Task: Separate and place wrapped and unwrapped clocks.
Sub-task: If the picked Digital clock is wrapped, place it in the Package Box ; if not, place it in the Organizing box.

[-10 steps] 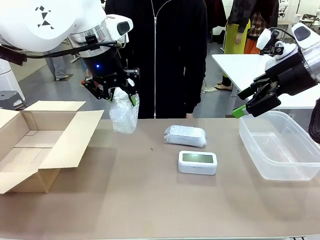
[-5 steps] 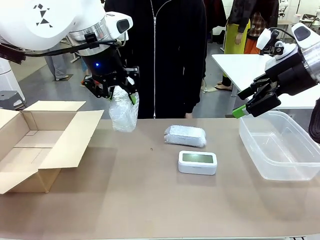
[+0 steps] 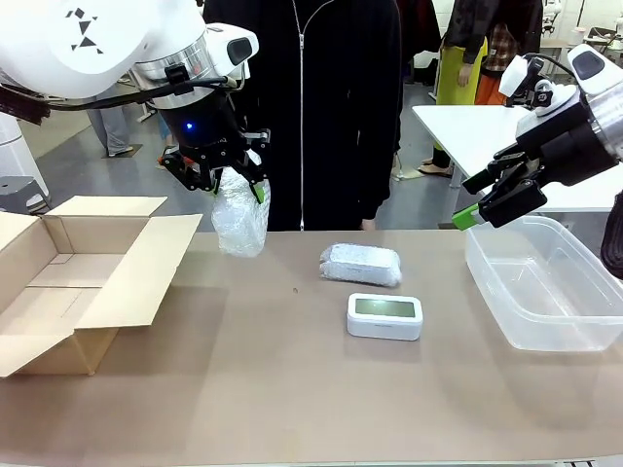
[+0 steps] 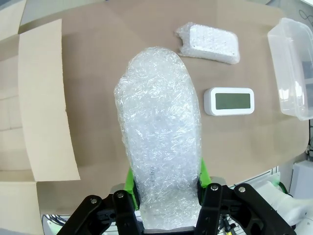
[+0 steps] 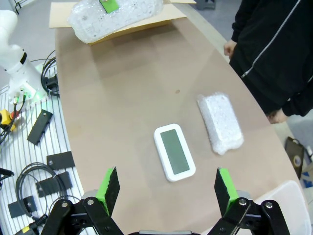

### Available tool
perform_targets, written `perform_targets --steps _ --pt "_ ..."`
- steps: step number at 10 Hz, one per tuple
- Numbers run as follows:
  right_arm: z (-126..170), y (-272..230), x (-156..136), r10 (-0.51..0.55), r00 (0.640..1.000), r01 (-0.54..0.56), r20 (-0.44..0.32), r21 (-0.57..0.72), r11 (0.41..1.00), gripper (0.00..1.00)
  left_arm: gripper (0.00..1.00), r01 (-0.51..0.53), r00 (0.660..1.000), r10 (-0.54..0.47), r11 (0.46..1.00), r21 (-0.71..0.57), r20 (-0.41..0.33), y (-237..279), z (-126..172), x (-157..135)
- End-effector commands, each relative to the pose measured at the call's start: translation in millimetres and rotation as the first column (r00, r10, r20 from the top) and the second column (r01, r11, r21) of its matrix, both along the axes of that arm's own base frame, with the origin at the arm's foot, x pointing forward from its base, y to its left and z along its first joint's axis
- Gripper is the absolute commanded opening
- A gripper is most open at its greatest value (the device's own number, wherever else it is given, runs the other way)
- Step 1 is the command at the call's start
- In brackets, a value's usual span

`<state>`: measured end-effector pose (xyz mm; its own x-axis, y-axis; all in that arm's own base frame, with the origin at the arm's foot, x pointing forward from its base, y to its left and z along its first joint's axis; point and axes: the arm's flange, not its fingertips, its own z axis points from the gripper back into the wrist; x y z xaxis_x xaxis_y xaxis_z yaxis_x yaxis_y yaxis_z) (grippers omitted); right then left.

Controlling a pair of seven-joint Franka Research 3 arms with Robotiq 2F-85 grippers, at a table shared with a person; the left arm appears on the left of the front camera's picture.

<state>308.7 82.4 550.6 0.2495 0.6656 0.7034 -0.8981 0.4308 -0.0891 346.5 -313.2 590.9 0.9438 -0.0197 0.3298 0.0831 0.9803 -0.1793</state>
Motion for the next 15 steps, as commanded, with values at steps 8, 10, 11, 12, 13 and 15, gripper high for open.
perform_targets --steps 8,10,11,12,13,15 --pt "-2.8 -0.6 1.0 0.022 1.000 -0.022 -0.003 0.021 1.000 1.00 0.53 -0.044 0.995 0.054 0.992 0.118 -0.088 134.7 2.3 -7.2" --pt "-2.8 -0.6 1.0 0.022 1.000 -0.022 -0.003 0.021 1.000 1.00 0.53 0.078 0.994 -0.061 0.976 0.203 -0.092 196.1 -15.4 18.4" --pt "-2.8 -0.6 1.0 0.022 1.000 -0.022 -0.003 0.021 1.000 1.00 0.53 0.131 0.989 -0.112 0.970 0.207 -0.099 226.5 -31.9 43.6" --pt "-2.8 -0.6 1.0 0.022 1.000 -0.022 -0.003 0.021 1.000 1.00 0.53 0.119 0.985 -0.081 0.956 0.268 -0.152 247.3 -53.7 64.1" --pt "-2.8 -0.6 1.0 0.022 1.000 -0.022 -0.003 0.021 1.000 1.00 0.53 0.046 0.989 -0.002 0.958 0.284 -0.151 262.8 -75.2 82.3" --pt "-2.8 -0.6 1.0 0.022 1.000 -0.022 -0.003 0.021 1.000 1.00 0.53 -0.104 0.983 0.137 0.964 0.245 -0.120 270.4 -113.1 105.0"
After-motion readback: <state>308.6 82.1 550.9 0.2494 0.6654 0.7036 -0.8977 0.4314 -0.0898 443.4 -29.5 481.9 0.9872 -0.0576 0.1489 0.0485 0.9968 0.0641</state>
